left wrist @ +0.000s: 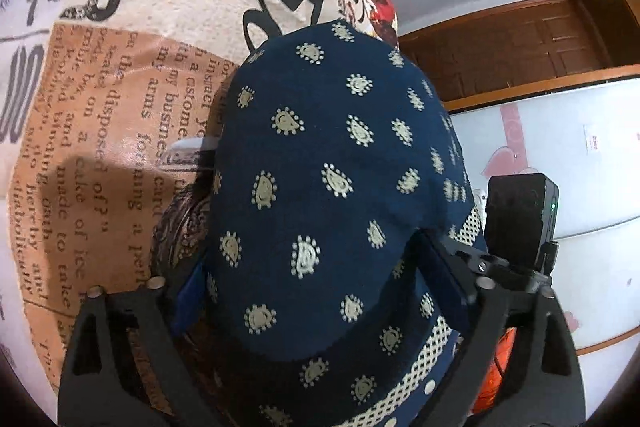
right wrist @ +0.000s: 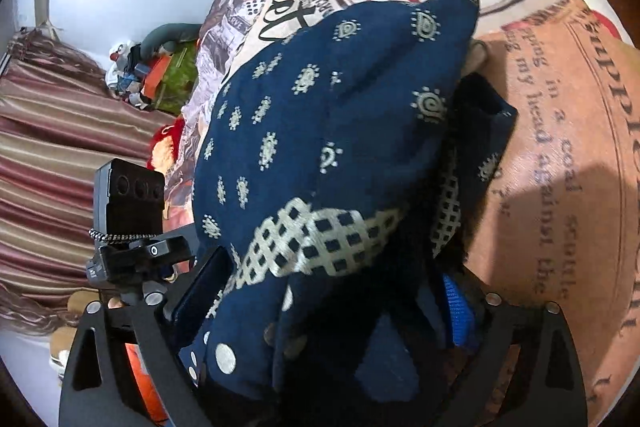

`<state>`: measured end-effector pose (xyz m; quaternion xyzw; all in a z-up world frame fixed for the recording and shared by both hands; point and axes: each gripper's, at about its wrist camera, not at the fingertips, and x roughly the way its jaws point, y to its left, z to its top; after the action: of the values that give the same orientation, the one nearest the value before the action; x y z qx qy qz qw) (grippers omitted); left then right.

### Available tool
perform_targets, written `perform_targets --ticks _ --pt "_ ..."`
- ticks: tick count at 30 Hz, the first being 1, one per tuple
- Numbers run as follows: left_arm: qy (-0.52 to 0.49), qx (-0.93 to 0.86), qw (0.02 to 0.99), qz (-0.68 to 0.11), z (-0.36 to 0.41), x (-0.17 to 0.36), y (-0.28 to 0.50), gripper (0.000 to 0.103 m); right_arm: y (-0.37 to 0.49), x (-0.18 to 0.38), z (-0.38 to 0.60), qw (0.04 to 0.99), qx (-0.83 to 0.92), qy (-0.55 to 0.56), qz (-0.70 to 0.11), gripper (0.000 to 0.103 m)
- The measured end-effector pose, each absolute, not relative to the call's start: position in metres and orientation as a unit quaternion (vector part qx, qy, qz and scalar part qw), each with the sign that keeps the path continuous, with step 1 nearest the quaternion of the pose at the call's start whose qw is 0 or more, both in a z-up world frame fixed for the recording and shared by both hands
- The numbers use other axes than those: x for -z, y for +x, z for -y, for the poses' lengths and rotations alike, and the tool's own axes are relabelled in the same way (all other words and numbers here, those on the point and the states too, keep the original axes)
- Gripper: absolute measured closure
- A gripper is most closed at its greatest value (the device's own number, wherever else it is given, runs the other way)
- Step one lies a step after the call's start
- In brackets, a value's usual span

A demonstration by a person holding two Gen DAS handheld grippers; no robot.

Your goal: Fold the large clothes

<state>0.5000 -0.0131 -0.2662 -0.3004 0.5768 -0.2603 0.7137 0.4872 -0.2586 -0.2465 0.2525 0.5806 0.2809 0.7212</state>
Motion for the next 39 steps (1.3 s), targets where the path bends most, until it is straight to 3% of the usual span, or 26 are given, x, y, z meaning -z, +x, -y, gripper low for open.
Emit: perform_targets --ticks 2,7,11,27,39 --pt "-0.292 0.261 0.72 -0.573 0.013 0.261 0.494 0.024 0.486 0.244 0.26 0.724 -0.284 0.255 -0.575 0.024" --pt "-0.267 0.26 0.741 -0.559 0.013 0.238 0.481 0.031 0.483 0.229 0.261 0.733 -0.291 0.254 -0.56 0.05" --pt "-0.257 0.261 0.754 -0.545 0.002 0.218 0.47 0.035 0.478 0.213 0.255 0.742 -0.292 0.245 -0.552 0.06" --pt "-0.249 0.242 0.833 -0.43 -0.087 0.098 0.411 0.035 0.447 0.093 0.184 0.792 -0.355 0.181 -0.462 0.062" --pt "-0.269 0.176 0.857 -0.403 -0.179 0.087 0.368 0.035 0.428 0.075 0.078 0.773 -0.413 0.151 -0.457 0.062"
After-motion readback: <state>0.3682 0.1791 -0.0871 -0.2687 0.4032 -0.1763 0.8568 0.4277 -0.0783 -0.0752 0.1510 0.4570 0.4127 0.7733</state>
